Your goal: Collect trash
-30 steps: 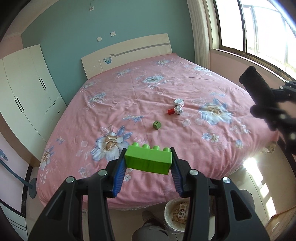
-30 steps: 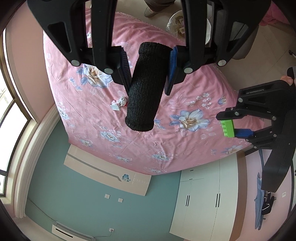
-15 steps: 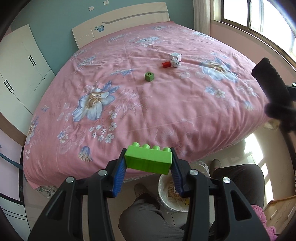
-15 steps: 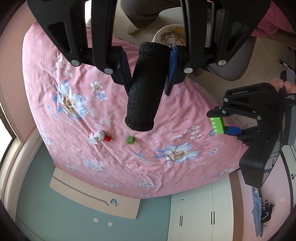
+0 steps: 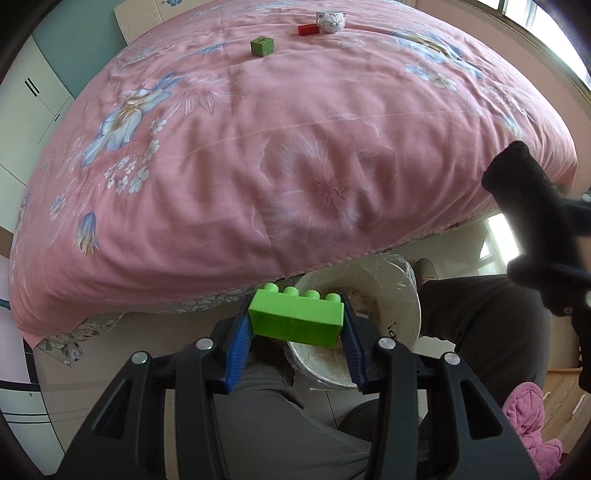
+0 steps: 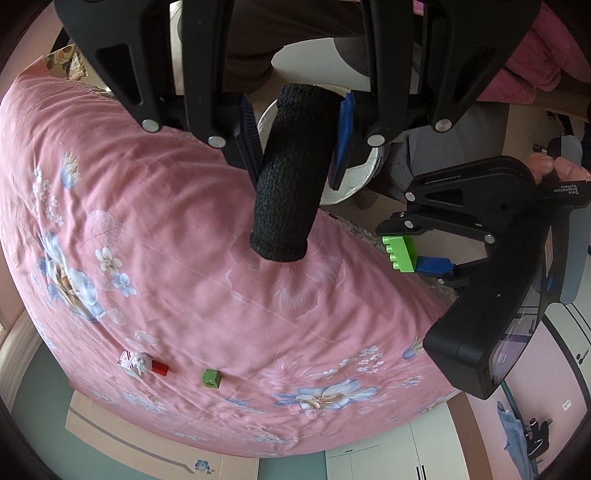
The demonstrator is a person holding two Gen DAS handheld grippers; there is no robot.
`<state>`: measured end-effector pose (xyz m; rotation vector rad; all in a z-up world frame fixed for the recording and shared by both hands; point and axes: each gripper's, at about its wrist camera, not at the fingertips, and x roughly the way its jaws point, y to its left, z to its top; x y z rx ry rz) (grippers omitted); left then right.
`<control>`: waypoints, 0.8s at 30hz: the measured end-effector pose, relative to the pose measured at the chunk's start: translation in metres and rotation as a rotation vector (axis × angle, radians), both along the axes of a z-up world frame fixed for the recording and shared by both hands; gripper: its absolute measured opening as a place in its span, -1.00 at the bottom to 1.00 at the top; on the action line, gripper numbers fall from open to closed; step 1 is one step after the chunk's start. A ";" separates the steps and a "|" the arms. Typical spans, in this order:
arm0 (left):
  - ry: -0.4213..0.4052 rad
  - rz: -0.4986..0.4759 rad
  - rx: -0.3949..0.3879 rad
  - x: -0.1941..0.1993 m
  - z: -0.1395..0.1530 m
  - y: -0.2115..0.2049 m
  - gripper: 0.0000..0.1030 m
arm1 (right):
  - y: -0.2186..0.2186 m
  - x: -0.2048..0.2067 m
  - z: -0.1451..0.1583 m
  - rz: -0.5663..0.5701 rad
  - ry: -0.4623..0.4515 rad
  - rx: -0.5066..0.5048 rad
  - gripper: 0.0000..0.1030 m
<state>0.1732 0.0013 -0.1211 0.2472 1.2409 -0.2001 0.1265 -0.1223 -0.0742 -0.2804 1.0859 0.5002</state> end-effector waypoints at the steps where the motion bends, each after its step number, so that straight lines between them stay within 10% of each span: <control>1: 0.014 0.002 -0.003 0.000 -0.007 0.000 -0.10 | 0.001 -0.001 -0.008 0.002 0.018 0.000 -0.29; 24: 0.313 0.078 -0.047 0.003 -0.156 -0.005 -0.10 | 0.010 -0.007 -0.178 -0.042 0.374 0.012 -0.29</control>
